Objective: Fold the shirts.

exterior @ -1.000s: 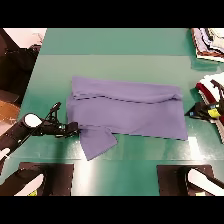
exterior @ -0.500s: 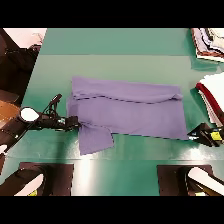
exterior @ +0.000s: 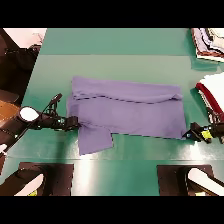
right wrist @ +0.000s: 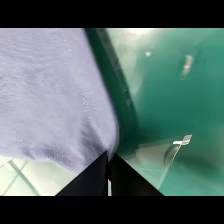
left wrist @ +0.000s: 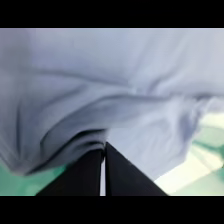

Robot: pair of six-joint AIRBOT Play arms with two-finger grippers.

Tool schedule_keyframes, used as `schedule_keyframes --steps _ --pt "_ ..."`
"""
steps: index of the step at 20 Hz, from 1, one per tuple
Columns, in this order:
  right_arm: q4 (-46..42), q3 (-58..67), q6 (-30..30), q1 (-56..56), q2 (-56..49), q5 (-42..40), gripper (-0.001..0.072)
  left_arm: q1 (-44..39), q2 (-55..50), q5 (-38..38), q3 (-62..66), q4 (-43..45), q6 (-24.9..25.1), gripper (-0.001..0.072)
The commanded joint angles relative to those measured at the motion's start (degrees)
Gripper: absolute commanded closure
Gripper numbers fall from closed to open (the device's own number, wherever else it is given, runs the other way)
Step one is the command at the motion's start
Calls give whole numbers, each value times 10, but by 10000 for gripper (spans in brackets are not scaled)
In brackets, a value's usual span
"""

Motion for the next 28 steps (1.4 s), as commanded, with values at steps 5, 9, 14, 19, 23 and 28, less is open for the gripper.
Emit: schedule_keyframes --steps 5,9,14,19,23,28 --pt "-96 60 27 14 76 123 699 0 133 -179 4 119 -49 680" --pt "-131 118 29 14 160 172 700 0 220 -301 42 94 -87 679" --pt "-128 225 47 68 115 153 700 0 170 -179 148 115 -52 678" --pt "-129 334 70 183 -39 102 700 0 8 -48 199 137 -30 677" --pt "-127 426 79 226 -151 92 699 0 -109 15 242 141 -30 677" --pt "-9 513 98 220 -250 60 685 0 -169 71 279 141 -35 525"
